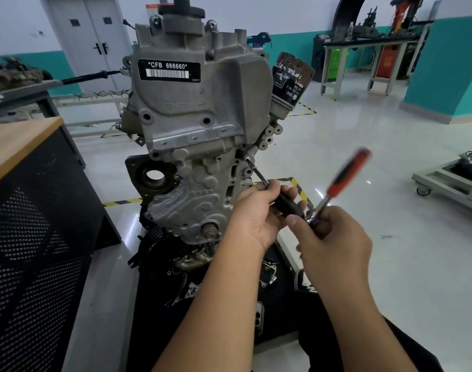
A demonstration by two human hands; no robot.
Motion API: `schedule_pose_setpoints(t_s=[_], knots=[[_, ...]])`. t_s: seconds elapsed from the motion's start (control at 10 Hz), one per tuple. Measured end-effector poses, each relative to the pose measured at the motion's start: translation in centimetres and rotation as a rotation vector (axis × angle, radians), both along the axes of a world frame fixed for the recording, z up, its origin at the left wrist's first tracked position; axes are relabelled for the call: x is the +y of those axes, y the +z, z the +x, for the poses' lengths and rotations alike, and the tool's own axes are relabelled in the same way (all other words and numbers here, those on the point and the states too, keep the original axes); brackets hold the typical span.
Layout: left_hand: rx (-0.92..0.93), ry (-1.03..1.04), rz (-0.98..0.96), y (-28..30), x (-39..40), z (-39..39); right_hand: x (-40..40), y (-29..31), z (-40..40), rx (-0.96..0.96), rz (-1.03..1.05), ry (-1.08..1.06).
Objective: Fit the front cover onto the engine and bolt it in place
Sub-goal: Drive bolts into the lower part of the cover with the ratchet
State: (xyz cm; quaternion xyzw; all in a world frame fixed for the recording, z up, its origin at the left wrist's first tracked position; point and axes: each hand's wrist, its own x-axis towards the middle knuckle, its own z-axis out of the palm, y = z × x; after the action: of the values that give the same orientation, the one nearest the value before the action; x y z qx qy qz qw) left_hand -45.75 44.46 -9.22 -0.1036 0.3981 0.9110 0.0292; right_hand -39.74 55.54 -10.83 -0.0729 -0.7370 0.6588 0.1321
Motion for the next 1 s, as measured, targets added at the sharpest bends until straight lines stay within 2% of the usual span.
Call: schedule_pose_setpoints(t_s=[0.1, 0.2, 0.3, 0.4, 0.5, 0.6, 0.7, 0.8, 0.9, 1.0], knots=[[0.031, -0.031, 0.061, 0.1, -0.1, 0.0, -0.8, 0.3, 0.1, 0.056, -0.135, -0.027], [0.055, -0.034, 0.057, 0.0, -1.0, -0.1, -1.2, 1.5, 0.6, -0.398, -1.306, 0.298], [0.024, -0.005, -0.003, -0.5, -0.9, -0.3, -0.4, 0.6, 0.2, -0.387, -0.930, 0.259], [0.007, 0.008, 0.017, -0.5, 0.0, -0.4, -0.5, 0.6, -0.3, -0.094, -0.144, -0.038], [0.093, -0.035, 0.059, -0.6, -0.2, -0.4, -0.2, 0.9, -0.6, -0.132, -0.701, 0.073], [0.086, -0.026, 0.028, -0.8, -0.7, -0.3, -0.2, 1.4, 0.0, -0.430, -1.386, 0.312], [0.036, 0.025, -0.031, -0.8, -0.2, -0.3, 0.4, 0.3, -0.7, -0.192, -0.508, 0.114], [0.052, 0.025, -0.005, -0.6, 0.4, -0.2, -0.4, 0.6, -1.4, 0.061, -0.158, -0.073], [0.092, -0.034, 0.027, -0.4, 0.0, 0.0, -0.8, 1.4, -0.1, -0.117, -0.702, 0.114], [0.068, -0.031, -0.054, -0.7, -0.3, -0.2, -0.4, 1.2, -0.3, -0.169, -0.826, 0.181]])
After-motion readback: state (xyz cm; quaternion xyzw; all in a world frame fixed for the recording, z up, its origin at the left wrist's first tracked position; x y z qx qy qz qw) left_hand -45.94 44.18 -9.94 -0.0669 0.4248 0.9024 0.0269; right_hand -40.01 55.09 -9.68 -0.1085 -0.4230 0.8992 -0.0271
